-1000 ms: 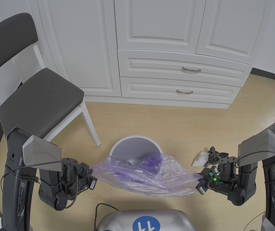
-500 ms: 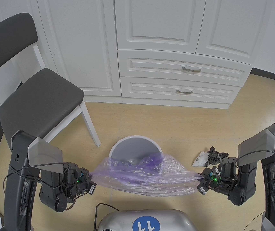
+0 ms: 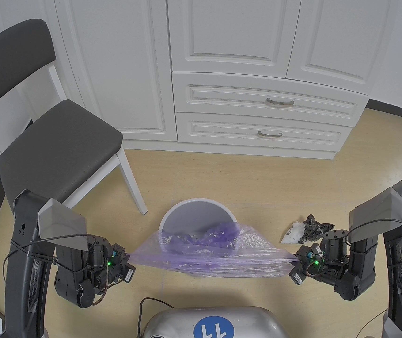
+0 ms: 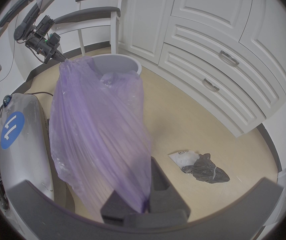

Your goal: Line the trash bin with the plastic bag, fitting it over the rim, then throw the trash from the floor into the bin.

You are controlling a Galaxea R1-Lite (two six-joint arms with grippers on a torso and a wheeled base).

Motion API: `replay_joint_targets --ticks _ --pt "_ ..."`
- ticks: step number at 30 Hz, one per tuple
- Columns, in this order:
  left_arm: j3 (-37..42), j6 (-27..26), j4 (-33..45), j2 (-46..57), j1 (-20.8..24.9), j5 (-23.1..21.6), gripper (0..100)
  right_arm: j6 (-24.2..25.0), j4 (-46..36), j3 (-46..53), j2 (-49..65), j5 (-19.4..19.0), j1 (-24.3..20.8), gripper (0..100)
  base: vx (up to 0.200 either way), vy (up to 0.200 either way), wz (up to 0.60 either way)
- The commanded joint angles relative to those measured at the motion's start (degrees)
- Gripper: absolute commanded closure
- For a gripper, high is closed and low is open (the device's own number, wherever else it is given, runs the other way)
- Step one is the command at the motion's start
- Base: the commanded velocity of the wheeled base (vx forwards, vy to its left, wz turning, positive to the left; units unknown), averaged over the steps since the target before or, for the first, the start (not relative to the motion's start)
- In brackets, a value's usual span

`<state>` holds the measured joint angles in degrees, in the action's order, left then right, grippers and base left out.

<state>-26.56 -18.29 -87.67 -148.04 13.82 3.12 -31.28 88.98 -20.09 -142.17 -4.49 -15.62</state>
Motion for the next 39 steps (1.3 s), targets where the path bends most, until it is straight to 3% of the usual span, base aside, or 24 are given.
replay_joint_targets --ticks 1,2,12,23,24,30,32,36,37,39 --pt "-0.2 0.1 0.0 -0.1 0.6 0.1 100 -0.1 1.0 0.1 0.0 0.0 0.0 100 0.000 0.000 0.00" --pt "0.2 0.5 0.0 0.6 2.8 0.2 100 -0.1 1.0 1.1 0.5 0.0 -0.7 100 0.000 0.000 0.00" --pt "3.8 1.2 0.0 5.1 4.9 -2.9 100 -0.1 1.0 5.4 0.6 0.0 -6.1 100 0.000 0.000 0.00" --pt "4.2 1.2 0.0 5.3 4.9 -3.0 100 -0.1 1.0 5.7 0.6 0.0 -6.0 100 0.000 0.000 0.00" --pt "4.2 1.2 0.0 5.3 4.9 -3.0 100 -0.1 1.0 5.7 0.6 0.0 -6.0 0 0.000 0.000 0.00" --pt "4.2 1.2 0.0 5.2 4.7 -3.0 100 0.3 1.0 6.1 4.0 -1.6 -4.1 0 0.000 0.000 0.00" --pt "4.1 1.2 0.0 5.2 4.6 -3.0 100 0.6 1.0 6.5 6.9 -7.3 -1.6 0 0.000 0.000 0.00" --pt "3.9 1.2 0.0 4.9 4.5 -2.9 100 2.8 1.0 8.4 14.8 -23.1 4.5 0 0.000 0.000 0.00" --pt "3.9 1.2 0.0 4.9 4.5 -2.9 100 3.0 1.0 8.5 15.1 -23.6 4.6 0 0.000 0.000 0.00" --pt "3.7 1.2 0.0 4.7 4.5 -2.7 100 7.2 1.0 9.2 20.4 -31.8 7.4 0 0.000 0.000 0.00"
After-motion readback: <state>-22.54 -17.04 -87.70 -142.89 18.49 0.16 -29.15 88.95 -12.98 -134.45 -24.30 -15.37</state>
